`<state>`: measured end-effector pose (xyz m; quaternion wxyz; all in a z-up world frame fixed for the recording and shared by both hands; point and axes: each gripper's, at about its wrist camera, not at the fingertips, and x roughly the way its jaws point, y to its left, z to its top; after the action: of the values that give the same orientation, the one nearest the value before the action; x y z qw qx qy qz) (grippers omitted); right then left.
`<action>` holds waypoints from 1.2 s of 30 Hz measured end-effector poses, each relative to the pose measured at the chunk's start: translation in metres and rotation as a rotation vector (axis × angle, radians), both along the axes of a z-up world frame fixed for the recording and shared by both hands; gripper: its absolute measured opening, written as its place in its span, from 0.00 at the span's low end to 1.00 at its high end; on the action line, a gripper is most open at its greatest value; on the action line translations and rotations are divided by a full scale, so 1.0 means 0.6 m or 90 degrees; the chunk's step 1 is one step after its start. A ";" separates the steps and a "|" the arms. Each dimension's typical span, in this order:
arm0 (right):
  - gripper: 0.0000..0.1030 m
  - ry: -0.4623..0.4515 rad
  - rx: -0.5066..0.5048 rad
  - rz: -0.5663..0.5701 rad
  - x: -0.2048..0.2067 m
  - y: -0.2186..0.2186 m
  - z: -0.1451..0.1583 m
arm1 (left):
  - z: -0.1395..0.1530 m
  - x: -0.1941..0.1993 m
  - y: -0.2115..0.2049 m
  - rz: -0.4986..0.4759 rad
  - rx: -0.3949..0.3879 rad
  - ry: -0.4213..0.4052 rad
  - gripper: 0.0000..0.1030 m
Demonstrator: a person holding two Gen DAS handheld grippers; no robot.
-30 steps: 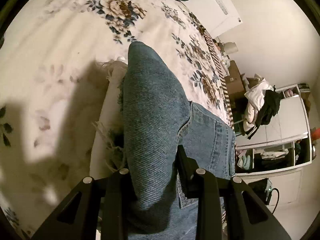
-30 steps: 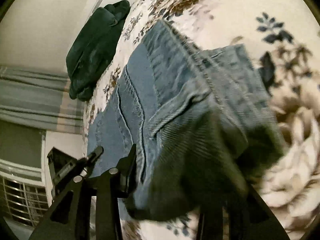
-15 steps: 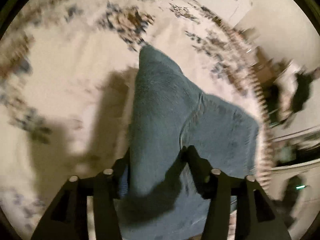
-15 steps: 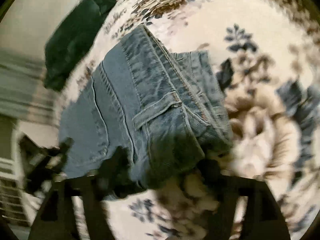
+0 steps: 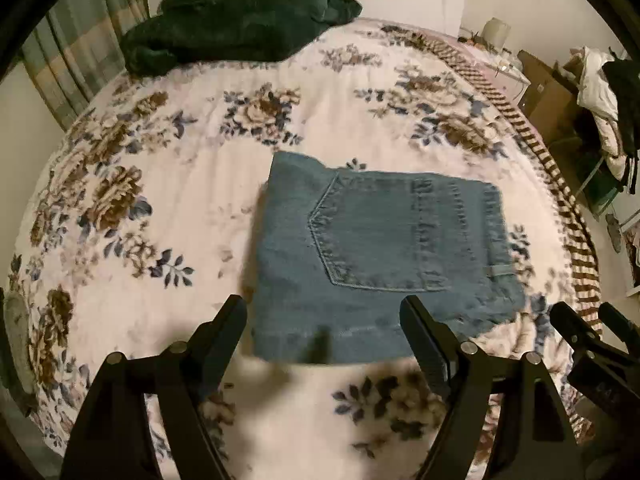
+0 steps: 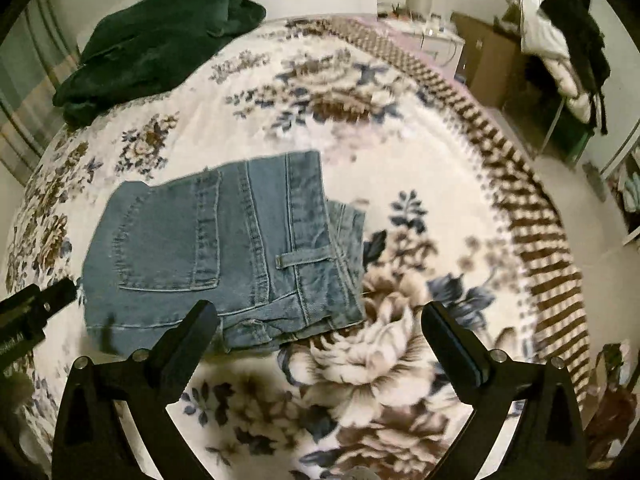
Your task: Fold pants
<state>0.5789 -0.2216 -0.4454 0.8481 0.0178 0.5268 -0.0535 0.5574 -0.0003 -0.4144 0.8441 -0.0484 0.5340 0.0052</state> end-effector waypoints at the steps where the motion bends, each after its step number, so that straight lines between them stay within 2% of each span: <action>1: 1.00 -0.005 -0.004 0.005 -0.010 0.002 0.018 | 0.017 -0.013 -0.005 0.003 0.000 -0.006 0.75; 9: 1.00 -0.057 -0.019 0.027 -0.116 -0.001 0.173 | 0.150 -0.120 -0.031 0.020 0.003 -0.061 0.75; 16: 1.00 -0.110 -0.019 0.047 -0.241 -0.018 0.330 | 0.278 -0.229 -0.048 0.046 0.006 -0.110 0.75; 25: 1.00 -0.176 -0.015 0.075 -0.410 -0.045 0.515 | 0.431 -0.378 -0.087 0.048 0.026 -0.171 0.75; 29: 1.00 -0.203 -0.011 0.089 -0.489 -0.058 0.592 | 0.482 -0.436 -0.101 0.056 0.030 -0.197 0.75; 36: 1.00 -0.236 -0.012 0.108 -0.596 -0.075 0.692 | 0.544 -0.514 -0.107 0.080 0.022 -0.229 0.75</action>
<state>0.2214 -0.2669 -0.0303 0.9322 -0.0249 0.3606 0.0179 0.2490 -0.0645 -0.0879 0.9247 -0.0673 0.3701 0.0585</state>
